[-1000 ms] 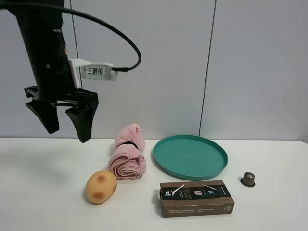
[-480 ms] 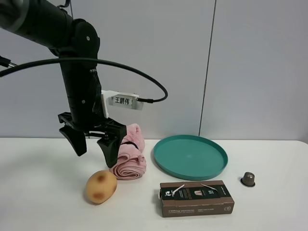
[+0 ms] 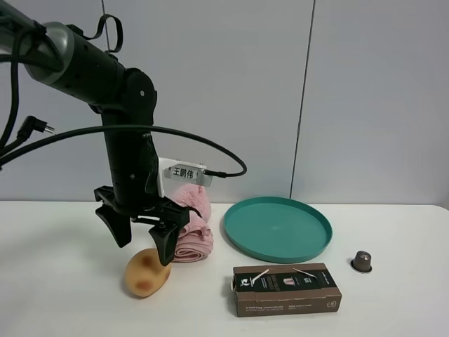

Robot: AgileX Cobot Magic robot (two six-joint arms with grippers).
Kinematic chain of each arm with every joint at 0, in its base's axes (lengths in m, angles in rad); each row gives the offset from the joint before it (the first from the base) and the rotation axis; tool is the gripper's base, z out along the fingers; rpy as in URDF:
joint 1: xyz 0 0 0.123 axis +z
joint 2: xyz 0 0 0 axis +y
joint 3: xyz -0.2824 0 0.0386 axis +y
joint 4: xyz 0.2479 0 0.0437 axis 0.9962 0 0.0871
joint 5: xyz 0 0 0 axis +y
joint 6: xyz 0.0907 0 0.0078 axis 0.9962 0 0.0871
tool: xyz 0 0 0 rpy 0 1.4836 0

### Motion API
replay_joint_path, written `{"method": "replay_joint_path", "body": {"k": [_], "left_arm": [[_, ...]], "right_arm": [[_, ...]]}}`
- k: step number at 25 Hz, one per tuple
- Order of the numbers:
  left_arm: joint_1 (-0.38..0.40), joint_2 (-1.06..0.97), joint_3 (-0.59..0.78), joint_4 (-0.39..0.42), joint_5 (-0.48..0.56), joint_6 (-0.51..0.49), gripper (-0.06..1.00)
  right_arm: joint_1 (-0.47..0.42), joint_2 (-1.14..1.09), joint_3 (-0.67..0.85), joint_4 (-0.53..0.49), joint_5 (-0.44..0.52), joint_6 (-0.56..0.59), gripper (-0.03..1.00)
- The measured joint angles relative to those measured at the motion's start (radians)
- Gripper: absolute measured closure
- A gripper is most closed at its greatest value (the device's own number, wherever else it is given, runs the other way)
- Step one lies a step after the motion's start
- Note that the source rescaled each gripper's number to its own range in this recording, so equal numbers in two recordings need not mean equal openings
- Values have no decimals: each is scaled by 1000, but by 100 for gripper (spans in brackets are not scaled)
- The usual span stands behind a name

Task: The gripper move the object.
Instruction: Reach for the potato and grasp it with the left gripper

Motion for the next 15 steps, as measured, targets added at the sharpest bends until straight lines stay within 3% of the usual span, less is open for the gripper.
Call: {"method": "replay_joint_path", "body": {"k": [15], "left_arm": [[0, 70, -1, -11, -83, 0, -6]], "right_arm": [[0, 0, 0, 0, 0, 0, -3]]}}
